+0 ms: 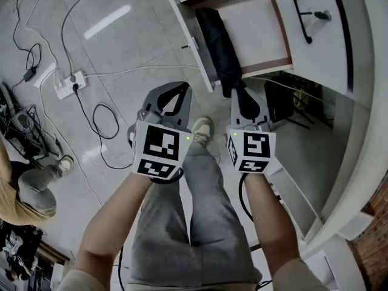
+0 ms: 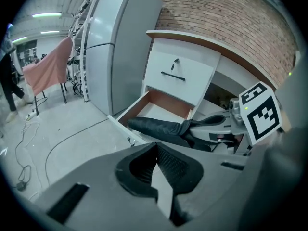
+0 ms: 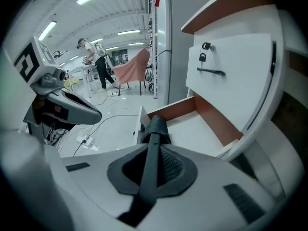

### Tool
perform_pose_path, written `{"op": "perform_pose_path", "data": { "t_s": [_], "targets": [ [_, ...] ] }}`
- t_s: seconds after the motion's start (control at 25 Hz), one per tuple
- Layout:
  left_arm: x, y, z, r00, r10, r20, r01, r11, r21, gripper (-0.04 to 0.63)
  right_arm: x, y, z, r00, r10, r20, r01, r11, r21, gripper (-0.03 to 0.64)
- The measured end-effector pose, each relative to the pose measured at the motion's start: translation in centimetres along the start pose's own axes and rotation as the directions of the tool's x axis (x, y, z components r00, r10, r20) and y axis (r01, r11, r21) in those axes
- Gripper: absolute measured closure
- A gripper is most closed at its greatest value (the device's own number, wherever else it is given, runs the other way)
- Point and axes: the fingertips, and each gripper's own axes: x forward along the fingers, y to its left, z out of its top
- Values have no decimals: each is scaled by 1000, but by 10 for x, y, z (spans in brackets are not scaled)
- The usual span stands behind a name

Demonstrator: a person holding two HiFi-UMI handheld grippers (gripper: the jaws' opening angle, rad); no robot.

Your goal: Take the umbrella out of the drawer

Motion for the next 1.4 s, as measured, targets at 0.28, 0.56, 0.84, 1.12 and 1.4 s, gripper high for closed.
{"op": "perform_pose_path", "data": {
  "t_s": [0.28, 0.56, 0.84, 1.12, 1.4],
  "targets": [
    [-44, -15, 52, 999, 12, 49, -15, 998, 69, 588, -64, 0, 76, 997, 1, 79, -3, 1000, 25, 600],
    [-118, 4, 116, 987, 121, 102, -131, 986, 102, 587, -138, 3, 159, 980, -3, 199, -7, 999, 48, 600],
    [-191, -14, 179, 977, 133, 164, -152, 982, 110, 587, -214, 7, 235, 956, -21, 293, -4, 996, 87, 598],
    [-262, -37, 249, 963, 152, 221, -173, 982, 78, 588, -291, 6, 310, 936, -35, 351, -1, 995, 102, 598],
    [-345, -48, 314, 940, 173, 294, -205, 975, 82, 588, -368, 12, 378, 897, -45, 440, 1, 995, 99, 598]
  ]
}}
